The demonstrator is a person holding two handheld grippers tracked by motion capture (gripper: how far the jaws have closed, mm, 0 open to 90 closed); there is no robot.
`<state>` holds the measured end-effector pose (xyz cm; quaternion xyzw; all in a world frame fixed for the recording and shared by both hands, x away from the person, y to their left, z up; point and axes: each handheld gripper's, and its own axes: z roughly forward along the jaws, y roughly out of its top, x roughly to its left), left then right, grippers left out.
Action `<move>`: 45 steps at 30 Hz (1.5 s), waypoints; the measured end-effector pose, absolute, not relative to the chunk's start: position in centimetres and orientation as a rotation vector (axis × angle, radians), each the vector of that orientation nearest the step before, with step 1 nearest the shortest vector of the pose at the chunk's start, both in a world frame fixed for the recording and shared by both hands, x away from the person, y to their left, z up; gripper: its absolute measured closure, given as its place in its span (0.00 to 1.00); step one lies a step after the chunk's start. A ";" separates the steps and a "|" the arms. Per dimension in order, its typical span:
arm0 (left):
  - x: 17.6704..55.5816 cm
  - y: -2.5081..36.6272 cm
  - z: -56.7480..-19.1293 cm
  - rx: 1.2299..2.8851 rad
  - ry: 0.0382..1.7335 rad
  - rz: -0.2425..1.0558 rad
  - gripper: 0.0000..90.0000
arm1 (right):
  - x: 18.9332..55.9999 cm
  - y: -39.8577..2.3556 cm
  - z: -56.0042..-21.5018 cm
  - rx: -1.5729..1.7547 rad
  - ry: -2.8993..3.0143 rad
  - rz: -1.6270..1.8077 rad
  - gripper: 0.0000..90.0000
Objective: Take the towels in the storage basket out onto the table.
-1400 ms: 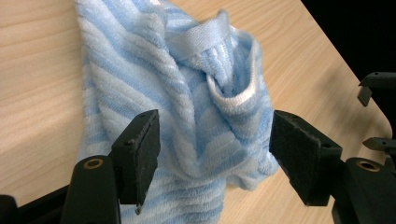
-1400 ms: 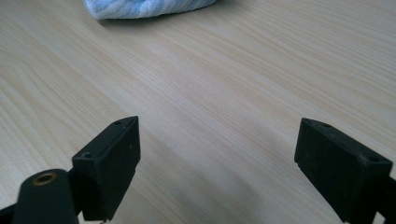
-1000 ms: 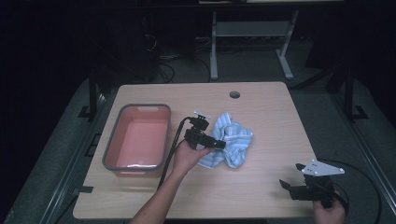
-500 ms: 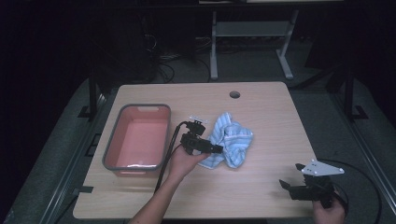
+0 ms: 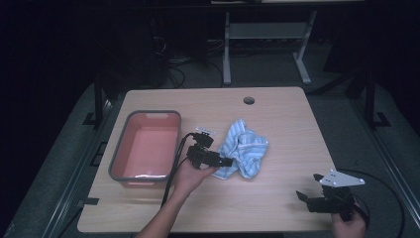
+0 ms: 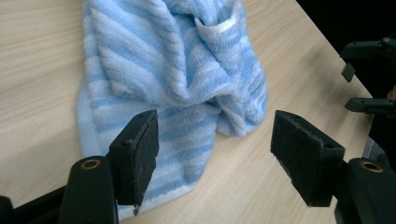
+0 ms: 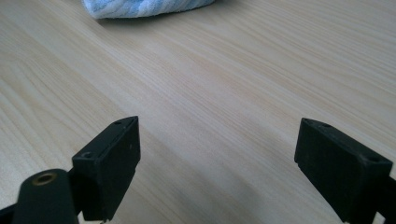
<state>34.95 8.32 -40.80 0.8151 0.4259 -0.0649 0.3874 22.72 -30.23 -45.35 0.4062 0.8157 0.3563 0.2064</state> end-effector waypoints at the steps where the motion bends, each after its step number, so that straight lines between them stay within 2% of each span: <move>1: 34.8 8.4 -40.8 2.079 1.081 -0.164 0.36 | 22.7 -30.2 -45.3 1.132 2.272 0.992 0.15; 45: 29.3 10.8 -41.4 2.139 0.985 -0.087 0.35 | 22.7 -29.8 -45.8 1.127 2.291 0.954 0.15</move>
